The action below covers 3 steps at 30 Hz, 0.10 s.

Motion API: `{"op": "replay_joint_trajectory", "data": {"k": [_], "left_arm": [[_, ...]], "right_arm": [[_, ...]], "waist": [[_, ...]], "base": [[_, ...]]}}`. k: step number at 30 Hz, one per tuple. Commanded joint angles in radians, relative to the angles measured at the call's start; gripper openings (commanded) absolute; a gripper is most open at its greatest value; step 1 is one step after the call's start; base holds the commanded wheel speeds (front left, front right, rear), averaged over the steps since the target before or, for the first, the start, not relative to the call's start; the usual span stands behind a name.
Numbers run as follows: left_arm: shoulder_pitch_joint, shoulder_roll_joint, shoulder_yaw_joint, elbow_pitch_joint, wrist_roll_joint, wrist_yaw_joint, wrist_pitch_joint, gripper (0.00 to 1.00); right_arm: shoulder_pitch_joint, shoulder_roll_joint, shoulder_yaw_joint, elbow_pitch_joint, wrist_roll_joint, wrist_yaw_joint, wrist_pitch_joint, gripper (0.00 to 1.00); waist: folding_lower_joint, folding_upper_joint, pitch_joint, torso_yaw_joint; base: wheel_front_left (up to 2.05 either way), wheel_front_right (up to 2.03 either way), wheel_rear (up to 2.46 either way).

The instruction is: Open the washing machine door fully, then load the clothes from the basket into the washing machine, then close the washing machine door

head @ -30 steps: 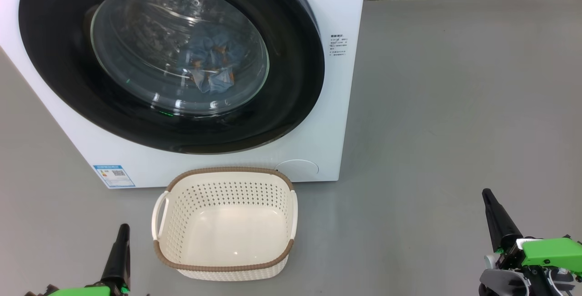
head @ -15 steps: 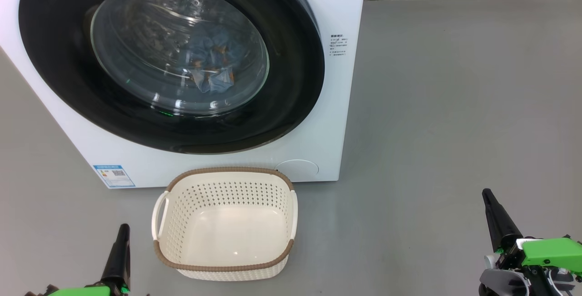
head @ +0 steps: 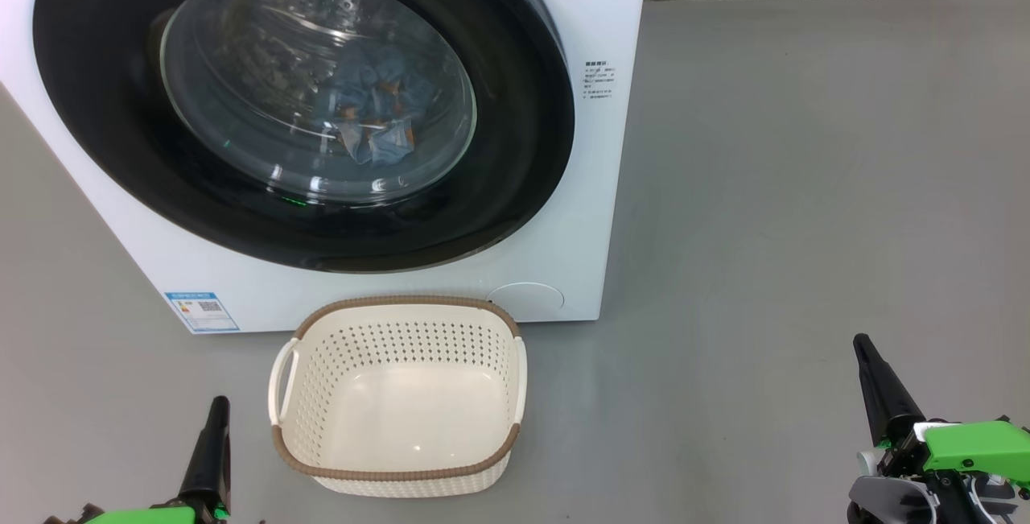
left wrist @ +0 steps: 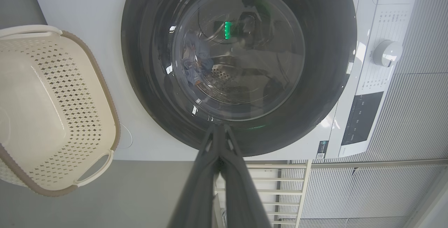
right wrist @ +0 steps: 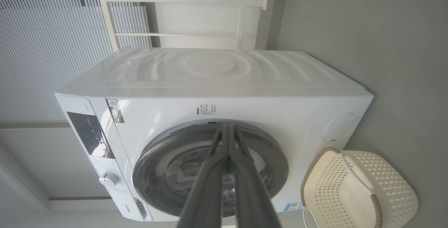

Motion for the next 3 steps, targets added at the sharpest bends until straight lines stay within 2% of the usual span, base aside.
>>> {"op": "replay_joint_trajectory", "data": {"k": [1,3], "left_arm": [[-0.041,0.009,0.033,-0.031,-0.008,-0.004,0.006,0.00],[-0.041,0.009,0.033,-0.031,-0.008,-0.004,0.006,0.00]], "right_arm": [[-0.044,-0.008,0.018,-0.029,0.002,0.003,0.005,0.00],[-0.044,-0.008,0.018,-0.029,0.002,0.003,0.005,0.00]], "waist": [[0.0000,-0.0001,0.000,0.000],[0.0000,-0.0001,0.000,0.000]], "base": [[0.00,0.00,0.00],[0.00,0.00,0.00]]}}
